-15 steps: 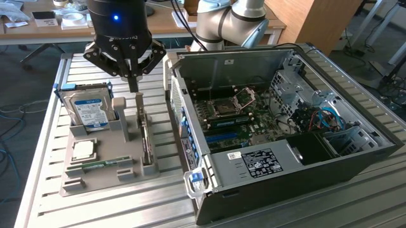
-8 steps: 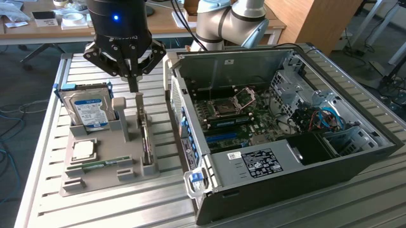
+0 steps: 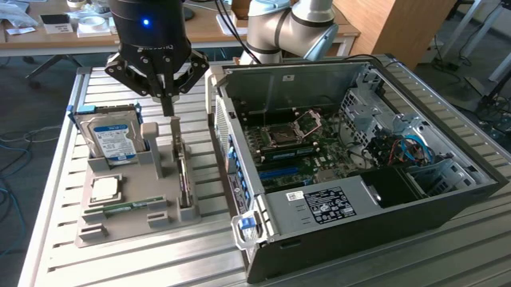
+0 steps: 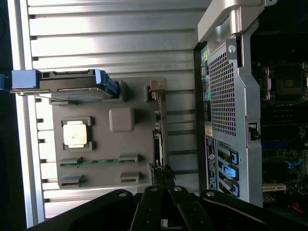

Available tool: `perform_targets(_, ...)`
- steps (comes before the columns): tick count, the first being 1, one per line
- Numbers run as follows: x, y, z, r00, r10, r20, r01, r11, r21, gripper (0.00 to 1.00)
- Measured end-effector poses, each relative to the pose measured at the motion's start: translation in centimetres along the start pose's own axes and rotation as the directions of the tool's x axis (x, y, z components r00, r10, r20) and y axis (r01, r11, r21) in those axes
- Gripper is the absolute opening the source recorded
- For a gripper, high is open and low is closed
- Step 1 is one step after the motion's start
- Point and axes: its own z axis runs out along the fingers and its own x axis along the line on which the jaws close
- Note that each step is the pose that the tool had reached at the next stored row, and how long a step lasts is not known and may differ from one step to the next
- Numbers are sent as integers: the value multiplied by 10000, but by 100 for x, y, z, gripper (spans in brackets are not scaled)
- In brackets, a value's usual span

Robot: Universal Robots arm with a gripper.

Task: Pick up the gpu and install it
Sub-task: 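Pick up the gpu and move the gpu toward the slot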

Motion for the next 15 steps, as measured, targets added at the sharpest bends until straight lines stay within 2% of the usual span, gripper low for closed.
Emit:
perform_targets(3, 0, 0, 0, 10000, 0, 0, 0, 10000, 0, 11)
perform_targets(5, 0, 0, 0, 10000, 0, 0, 0, 10000, 0, 23)
perform_targets(6, 0, 0, 0, 10000, 0, 0, 0, 10000, 0, 23)
perform_targets(8, 0, 0, 0, 10000, 0, 0, 0, 10000, 0, 35)
perform_targets(9, 0, 0, 0, 10000, 0, 0, 0, 10000, 0, 35)
perform_targets(10, 0, 0, 0, 10000, 0, 0, 0, 10000, 0, 42)
perform_targets(15, 0, 0, 0, 10000, 0, 0, 0, 10000, 0, 42)
